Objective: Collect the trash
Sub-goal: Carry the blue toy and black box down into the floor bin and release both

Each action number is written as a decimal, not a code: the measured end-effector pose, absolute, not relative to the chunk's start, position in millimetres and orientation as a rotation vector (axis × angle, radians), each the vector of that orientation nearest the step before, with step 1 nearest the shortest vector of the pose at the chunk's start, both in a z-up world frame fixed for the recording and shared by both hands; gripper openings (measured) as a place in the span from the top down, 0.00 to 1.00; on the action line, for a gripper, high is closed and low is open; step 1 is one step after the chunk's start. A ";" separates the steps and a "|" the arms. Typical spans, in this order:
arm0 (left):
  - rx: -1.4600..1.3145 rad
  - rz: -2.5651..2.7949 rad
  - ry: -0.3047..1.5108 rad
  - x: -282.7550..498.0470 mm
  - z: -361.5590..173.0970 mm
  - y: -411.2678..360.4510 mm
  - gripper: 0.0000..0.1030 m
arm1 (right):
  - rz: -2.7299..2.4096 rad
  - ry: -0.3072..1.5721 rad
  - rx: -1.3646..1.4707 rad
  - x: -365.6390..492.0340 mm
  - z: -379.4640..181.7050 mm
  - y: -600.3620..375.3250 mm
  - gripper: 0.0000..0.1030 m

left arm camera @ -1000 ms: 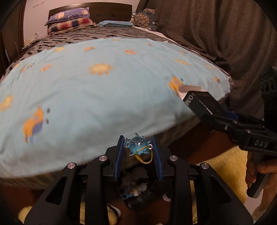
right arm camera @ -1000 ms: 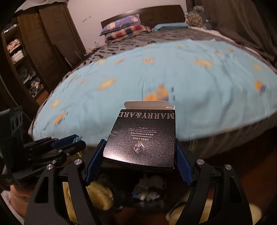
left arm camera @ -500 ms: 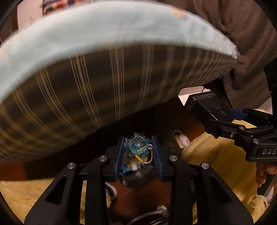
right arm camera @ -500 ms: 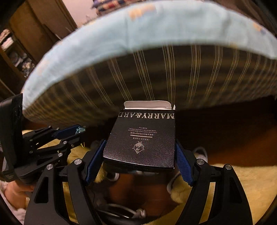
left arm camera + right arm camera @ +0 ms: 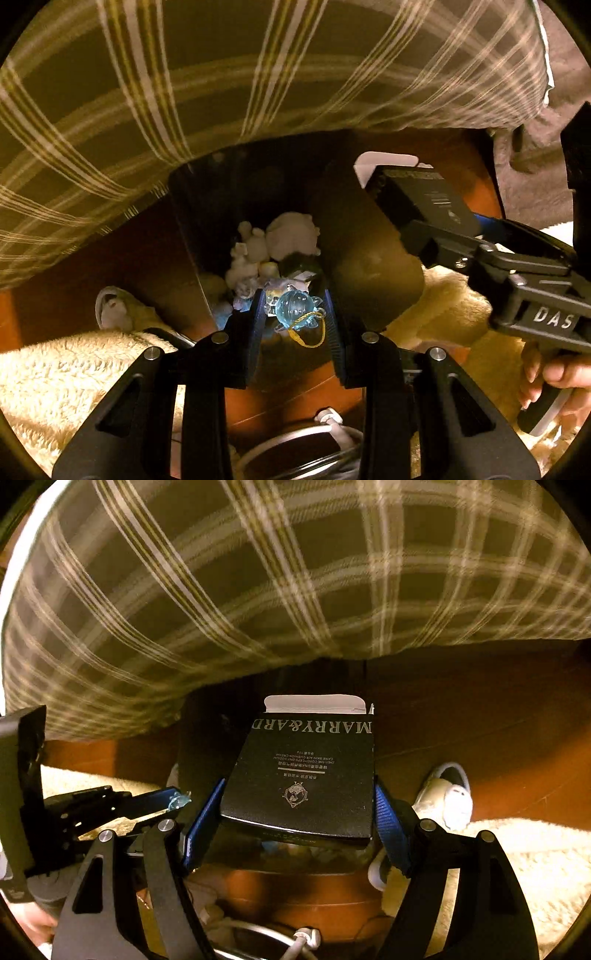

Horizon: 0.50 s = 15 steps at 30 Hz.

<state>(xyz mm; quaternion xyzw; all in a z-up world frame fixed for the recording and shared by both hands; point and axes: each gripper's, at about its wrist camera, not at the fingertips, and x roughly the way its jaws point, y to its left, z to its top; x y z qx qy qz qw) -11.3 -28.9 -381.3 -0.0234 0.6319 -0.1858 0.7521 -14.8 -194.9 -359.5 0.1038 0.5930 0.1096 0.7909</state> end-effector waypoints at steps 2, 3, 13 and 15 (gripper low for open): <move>-0.051 -0.399 1.389 -13.0 -387.3 -32.1 0.71 | 0.241 1.292 0.235 -10.5 -365.7 -194.5 0.25; -0.052 -0.397 1.393 -12.5 -389.3 -31.3 0.71 | 0.242 1.297 0.238 -8.4 -367.7 -192.4 0.25; -0.053 -0.382 1.398 -5.7 -394.9 -31.4 0.71 | 0.237 1.294 0.265 2.3 -370.5 -192.5 0.23; -0.055 -0.379 1.390 -6.0 -391.1 -30.1 0.59 | 0.231 1.280 0.273 2.3 -364.5 -194.3 0.20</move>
